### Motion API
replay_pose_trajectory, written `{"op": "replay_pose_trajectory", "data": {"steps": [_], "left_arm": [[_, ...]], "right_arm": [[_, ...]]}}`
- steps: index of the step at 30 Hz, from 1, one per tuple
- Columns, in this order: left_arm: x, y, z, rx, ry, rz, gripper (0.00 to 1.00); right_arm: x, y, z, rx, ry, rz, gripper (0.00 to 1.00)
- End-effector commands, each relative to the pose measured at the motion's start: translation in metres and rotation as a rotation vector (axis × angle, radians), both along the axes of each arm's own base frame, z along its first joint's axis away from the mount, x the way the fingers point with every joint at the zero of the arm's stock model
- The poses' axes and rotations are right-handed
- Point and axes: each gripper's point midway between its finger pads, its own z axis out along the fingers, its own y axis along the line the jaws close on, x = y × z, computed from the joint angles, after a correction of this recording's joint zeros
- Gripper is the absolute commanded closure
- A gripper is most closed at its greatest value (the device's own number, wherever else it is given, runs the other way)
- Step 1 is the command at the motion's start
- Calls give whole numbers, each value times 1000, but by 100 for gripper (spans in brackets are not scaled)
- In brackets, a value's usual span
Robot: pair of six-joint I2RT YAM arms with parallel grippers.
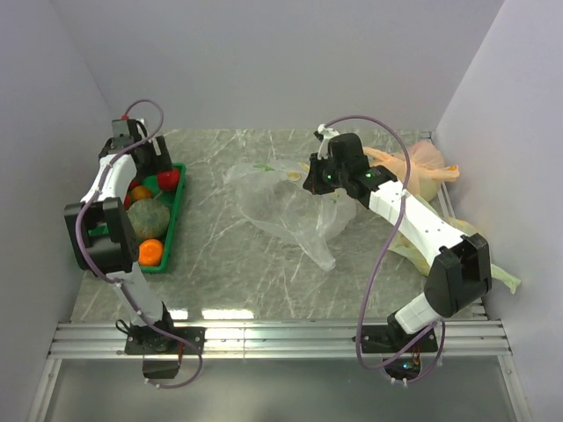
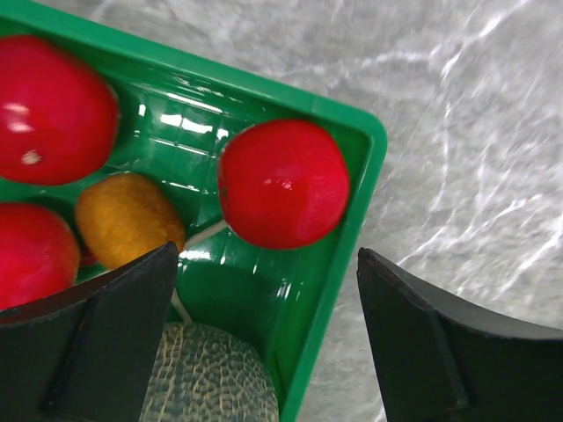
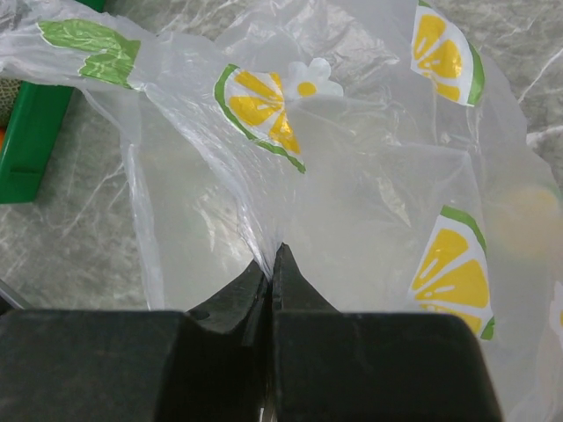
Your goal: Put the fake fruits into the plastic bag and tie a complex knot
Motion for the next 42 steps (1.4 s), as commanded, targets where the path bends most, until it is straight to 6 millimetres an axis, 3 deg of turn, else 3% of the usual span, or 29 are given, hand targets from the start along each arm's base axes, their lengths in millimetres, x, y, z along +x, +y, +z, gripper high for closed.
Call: {"op": "replay_pose_trajectory", "data": {"steps": [1, 18, 25, 28, 31, 34, 37, 40, 42], "left_arm": [[18, -6, 16, 21, -65, -78, 10], [34, 11, -56, 20, 86, 21, 10], [35, 14, -66, 29, 102, 31, 11], [39, 8, -67, 17, 96, -22, 21], [40, 3, -55, 6, 72, -57, 34], [38, -2, -28, 1, 10, -81, 41], [31, -13, 8, -20, -61, -122, 45], [18, -28, 58, -45, -165, -180, 48], [7, -44, 69, -87, -188, -244, 49]], "right_arm": [[5, 6, 15, 22, -46, 7, 100], [13, -9, 14, -12, -42, -105, 100], [8, -2, 12, 7, -31, -52, 100], [7, -1, 11, 5, -22, -45, 100], [6, -2, 9, 0, -26, -44, 100], [6, -3, 10, 11, -33, -58, 100], [5, -2, 9, 28, -26, -64, 100], [7, 0, 8, 42, -13, -70, 100], [10, 2, 6, 52, 1, -85, 100]]}}
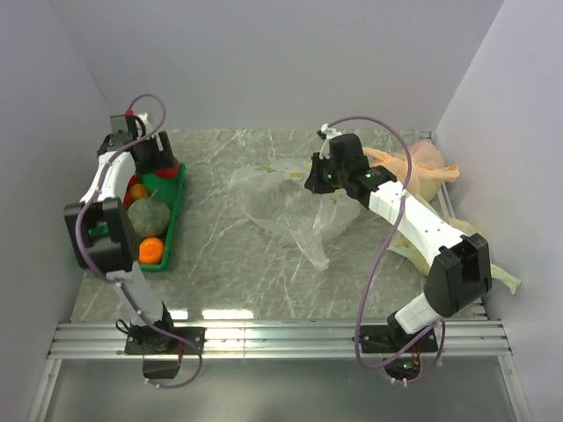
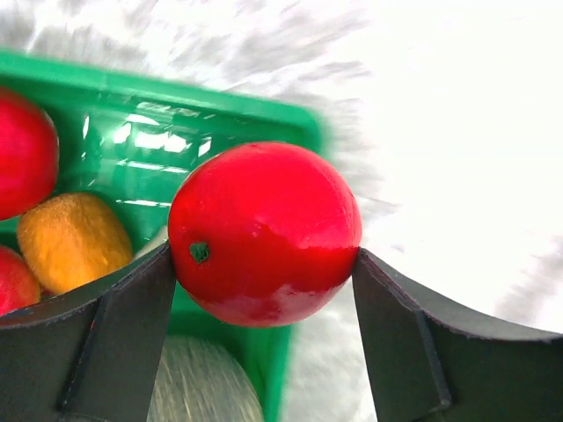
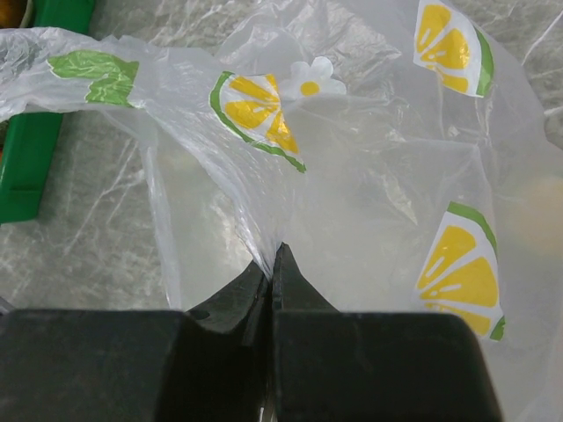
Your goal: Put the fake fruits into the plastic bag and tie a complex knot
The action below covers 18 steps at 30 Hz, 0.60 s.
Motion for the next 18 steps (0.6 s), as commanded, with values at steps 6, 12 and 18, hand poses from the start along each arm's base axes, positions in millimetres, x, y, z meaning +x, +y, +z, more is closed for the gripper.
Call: {"op": "replay_pose_trajectory", "data": {"steps": [6, 12, 18], "left_arm": [[-63, -77, 112, -202, -240, -331, 50], [-124, -158, 135, -316, -319, -617, 49], [-145, -235, 138, -304, -353, -780, 47]], "right_arm": [[17, 16, 16, 143, 17, -56, 100], [24, 29, 28, 287, 76, -67, 100], [23, 40, 34, 449, 189, -78, 100]]}}
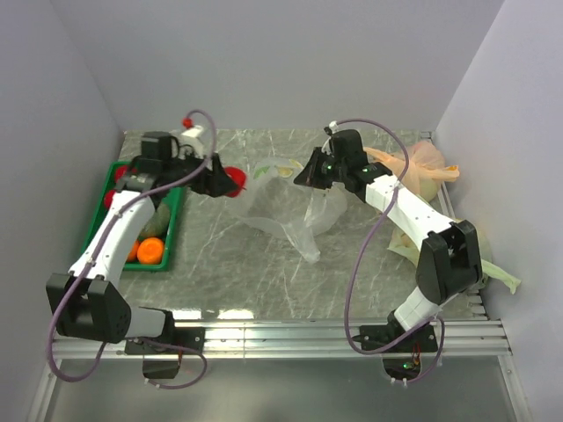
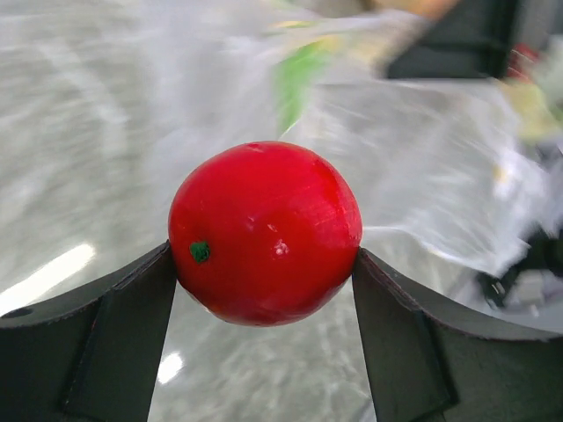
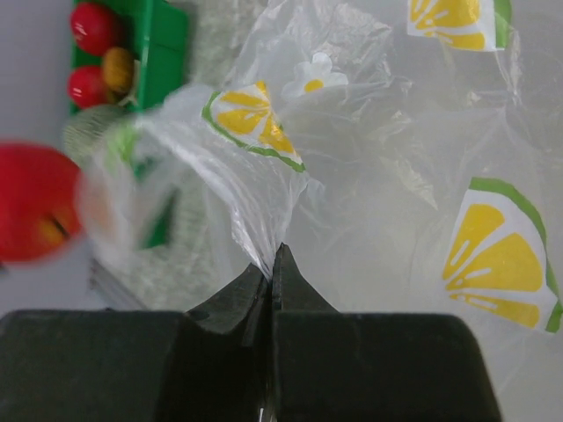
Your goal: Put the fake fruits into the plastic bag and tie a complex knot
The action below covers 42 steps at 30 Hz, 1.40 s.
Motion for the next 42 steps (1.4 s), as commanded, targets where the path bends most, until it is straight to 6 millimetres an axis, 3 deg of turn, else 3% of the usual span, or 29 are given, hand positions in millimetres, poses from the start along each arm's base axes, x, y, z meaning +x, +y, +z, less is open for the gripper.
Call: {"op": "replay_pose_trajectory", "data": {"steps": [1, 6, 11, 13, 17, 21, 24, 25, 27, 30, 32, 36, 39, 40, 41, 42], "left_arm": [[-6, -43, 23, -31, -102, -107, 47], [8, -90, 19, -35, -83, -165, 47], [10, -109, 37, -96, -124, -219, 46], [5, -113, 34, -78, -112, -246, 47], [3, -123, 0, -5, -27, -243, 46], [23, -125, -26, 40, 50, -190, 35], [38, -125, -30, 76, 49, -168, 25], [38, -124, -28, 88, 49, -166, 15], [41, -118, -24, 119, 33, -147, 7], [36, -107, -2, 144, -18, -116, 1], [26, -99, 19, 143, -82, -106, 1], [12, -77, 33, 151, -74, -58, 1], [24, -17, 55, 30, -58, 165, 1], [20, 9, 55, 11, -56, 259, 8], [28, 49, 57, -15, -48, 400, 10], [27, 72, 56, -3, -49, 489, 12]], "right_arm": [[4, 18, 33, 174, 19, 10, 100], [-1, 25, 32, 247, 83, 6, 100], [7, 17, 25, 241, 102, -23, 100], [11, 14, 20, 251, 122, -43, 100], [12, 20, 24, 333, 163, -37, 100], [-4, 23, 19, 416, 226, -10, 100], [-5, 15, 15, 427, 226, -27, 100], [-4, 12, 12, 420, 226, -37, 100], [0, 4, 7, 415, 230, -58, 100], [4, -2, 3, 398, 218, -70, 100], [4, -1, 0, 394, 220, -57, 100], [5, -1, -7, 373, 216, -30, 100], [9, -9, -15, 314, 198, -25, 100], [10, -13, -16, 304, 195, -28, 100], [11, -15, -17, 283, 186, -13, 100], [11, -16, -19, 268, 185, -6, 100]]}}
